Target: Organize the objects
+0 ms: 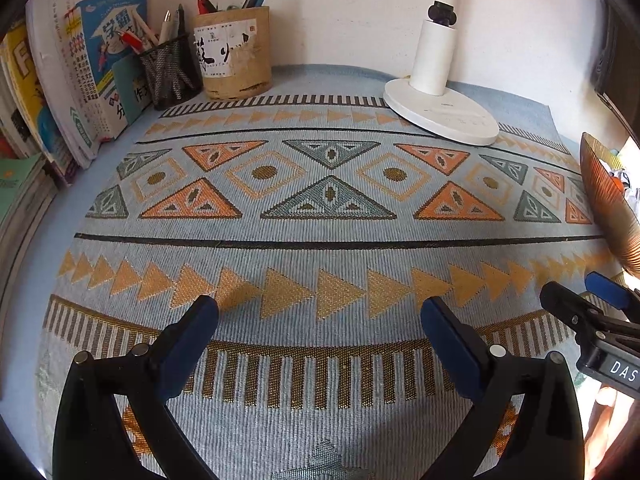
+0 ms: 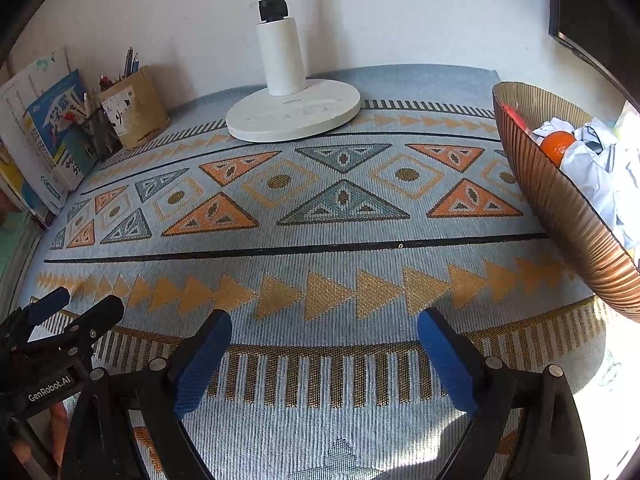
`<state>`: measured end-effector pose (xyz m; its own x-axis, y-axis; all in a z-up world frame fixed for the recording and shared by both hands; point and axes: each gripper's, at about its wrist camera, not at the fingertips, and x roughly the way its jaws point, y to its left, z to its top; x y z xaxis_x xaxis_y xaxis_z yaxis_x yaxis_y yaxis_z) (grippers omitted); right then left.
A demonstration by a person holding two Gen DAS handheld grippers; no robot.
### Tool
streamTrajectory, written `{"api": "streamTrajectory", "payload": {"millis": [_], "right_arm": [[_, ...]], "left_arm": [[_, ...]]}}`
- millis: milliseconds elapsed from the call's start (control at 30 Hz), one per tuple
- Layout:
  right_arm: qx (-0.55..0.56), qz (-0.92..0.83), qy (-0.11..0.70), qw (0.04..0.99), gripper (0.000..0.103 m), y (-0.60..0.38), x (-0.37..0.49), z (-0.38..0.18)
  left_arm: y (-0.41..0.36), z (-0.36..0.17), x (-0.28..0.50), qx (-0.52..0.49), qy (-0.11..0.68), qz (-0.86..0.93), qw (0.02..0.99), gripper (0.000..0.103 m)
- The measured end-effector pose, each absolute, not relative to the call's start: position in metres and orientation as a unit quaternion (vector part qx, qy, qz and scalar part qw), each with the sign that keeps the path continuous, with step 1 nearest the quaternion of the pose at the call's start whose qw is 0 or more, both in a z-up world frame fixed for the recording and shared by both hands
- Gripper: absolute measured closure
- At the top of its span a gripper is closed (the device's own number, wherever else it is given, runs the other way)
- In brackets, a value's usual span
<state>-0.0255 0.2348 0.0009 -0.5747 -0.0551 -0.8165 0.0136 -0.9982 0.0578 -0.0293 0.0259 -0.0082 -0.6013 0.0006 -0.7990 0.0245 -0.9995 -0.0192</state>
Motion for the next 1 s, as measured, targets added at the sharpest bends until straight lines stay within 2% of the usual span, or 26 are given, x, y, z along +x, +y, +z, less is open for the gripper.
{"api": "streamTrajectory", "payload": {"millis": [133, 1000], "right_arm": [[0.471, -0.882, 0.010, 0.005, 0.000, 0.226, -0.028, -0.002], [0.453, -0.891, 0.012, 0.015, 0.000, 0.230, -0.017, -0.002]], "left_arm": [[0.029, -0.009, -0.029, 0.447, 0.005, -0.894, 0.012, 0.002], [0.031, -0.016, -0.032, 0.454, 0.008, -0.891, 0.013, 0.000]]}}
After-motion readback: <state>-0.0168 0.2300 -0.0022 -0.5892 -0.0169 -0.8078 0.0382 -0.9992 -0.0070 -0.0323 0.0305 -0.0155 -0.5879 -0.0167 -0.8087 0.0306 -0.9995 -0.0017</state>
